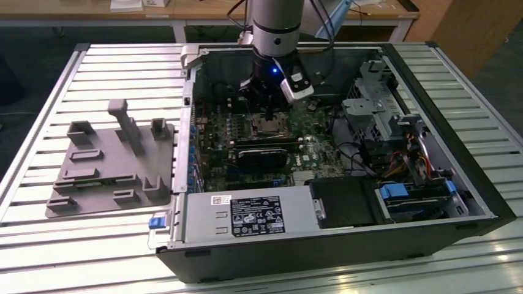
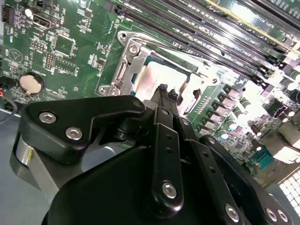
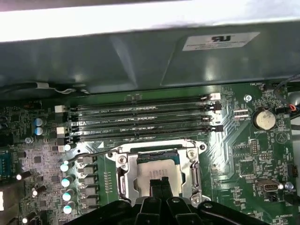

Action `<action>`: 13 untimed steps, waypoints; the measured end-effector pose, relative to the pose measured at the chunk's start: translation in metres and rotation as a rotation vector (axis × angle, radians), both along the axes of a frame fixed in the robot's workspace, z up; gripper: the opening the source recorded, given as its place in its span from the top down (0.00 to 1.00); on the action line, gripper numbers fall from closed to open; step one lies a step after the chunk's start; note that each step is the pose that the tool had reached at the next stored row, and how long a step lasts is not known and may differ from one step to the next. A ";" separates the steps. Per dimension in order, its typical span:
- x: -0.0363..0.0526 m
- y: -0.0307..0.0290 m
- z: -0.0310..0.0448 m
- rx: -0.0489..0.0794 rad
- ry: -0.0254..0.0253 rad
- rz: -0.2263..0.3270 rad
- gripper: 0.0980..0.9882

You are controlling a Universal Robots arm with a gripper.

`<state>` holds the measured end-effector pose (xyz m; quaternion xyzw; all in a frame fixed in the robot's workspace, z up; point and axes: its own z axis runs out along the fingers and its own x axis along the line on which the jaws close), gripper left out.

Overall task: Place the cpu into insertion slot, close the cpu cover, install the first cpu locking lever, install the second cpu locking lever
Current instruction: 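Close the cpu cover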

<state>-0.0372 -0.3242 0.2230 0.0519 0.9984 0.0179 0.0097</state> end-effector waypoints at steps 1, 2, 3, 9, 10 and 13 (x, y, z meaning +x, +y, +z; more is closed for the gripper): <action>-0.0010 0.0000 -0.0002 0.000 0.0000 0.000 0.99; -0.0022 -0.0001 -0.0005 0.000 0.0001 0.000 0.99; -0.0037 -0.0001 -0.0007 0.000 0.0001 0.000 0.99; -0.0136 -0.0001 -0.0032 0.000 -0.0016 0.000 0.99; -0.0150 -0.0002 -0.0037 0.000 -0.0023 0.000 0.99; -0.0175 -0.0011 -0.0055 0.000 -0.0028 0.000 0.99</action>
